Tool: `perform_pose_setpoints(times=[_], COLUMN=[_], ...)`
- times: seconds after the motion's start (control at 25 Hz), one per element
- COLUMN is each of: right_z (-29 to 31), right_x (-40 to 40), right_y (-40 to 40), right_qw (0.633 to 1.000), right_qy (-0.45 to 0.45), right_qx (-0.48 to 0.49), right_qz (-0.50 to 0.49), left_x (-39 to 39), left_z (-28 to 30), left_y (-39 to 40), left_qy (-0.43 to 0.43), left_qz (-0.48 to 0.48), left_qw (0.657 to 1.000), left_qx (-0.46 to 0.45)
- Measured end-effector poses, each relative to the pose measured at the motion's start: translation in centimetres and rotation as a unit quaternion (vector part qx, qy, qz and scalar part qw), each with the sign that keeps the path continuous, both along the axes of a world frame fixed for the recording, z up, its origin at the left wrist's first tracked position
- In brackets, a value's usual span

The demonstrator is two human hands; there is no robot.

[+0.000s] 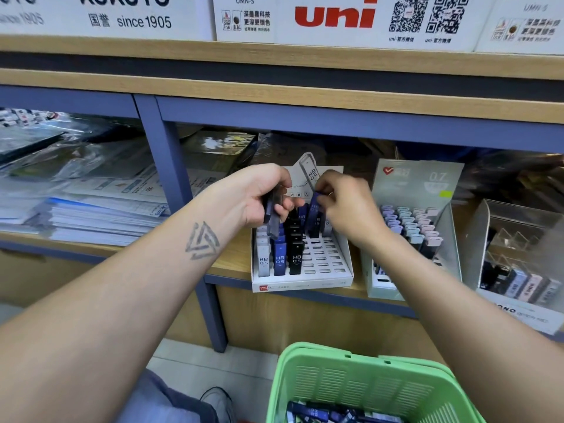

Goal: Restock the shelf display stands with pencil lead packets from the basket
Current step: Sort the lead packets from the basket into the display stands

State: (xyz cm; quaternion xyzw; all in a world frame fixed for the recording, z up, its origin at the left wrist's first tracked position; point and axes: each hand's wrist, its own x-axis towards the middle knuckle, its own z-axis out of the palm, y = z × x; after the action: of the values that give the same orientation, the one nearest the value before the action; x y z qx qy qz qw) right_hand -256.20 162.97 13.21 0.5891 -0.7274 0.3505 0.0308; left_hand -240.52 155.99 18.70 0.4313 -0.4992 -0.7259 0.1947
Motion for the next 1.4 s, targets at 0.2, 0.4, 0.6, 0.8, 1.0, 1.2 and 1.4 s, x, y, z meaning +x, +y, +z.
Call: perform_pose_setpoints(times=[0.2, 0.4, 0.6, 0.8, 1.0, 1.2, 1.4], right_z=[-2.1, -2.5, -1.8, -2.6, -0.8, 2.2, 3.9], right_x=[0.5, 0.6, 0.2, 0.3, 0.7, 0.7, -0.9], right_y=[-0.8, -0.6, -2.1, -2.6, -2.2, 0.0, 2.3], right_qw=[0.999, 0.999, 0.997, 0.986, 0.984, 0.858, 0.849], right_qy=[0.032, 0.013, 0.076, 0.129, -0.174, -0.5, -0.518], right_qx=[0.006, 0.024, 0.025, 0.102, 0.021, -0.01, -0.02], right_qz=[0.012, 0.019, -0.004, -0.008, 0.015, 0.116, 0.104], left_x=[0.4, 0.8, 0.8, 0.7, 0.9, 0.5, -0.4], left_z=[-0.1, -0.6, -0.9, -0.9, -0.8, 0.0, 0.4], left_y=[-0.1, -0.5, -0.5, -0.6, -0.1, 1.0, 2.5], left_qy=[0.024, 0.02, -0.005, -0.016, -0.007, 0.033, 0.041], left_qz=[0.004, 0.019, -0.012, -0.03, -0.056, -0.084, -0.129], left_qw=[0.999, 0.999, 1.0, 0.999, 0.998, 0.996, 0.991], left_qx=[0.029, 0.029, 0.016, -0.003, -0.015, -0.001, -0.01])
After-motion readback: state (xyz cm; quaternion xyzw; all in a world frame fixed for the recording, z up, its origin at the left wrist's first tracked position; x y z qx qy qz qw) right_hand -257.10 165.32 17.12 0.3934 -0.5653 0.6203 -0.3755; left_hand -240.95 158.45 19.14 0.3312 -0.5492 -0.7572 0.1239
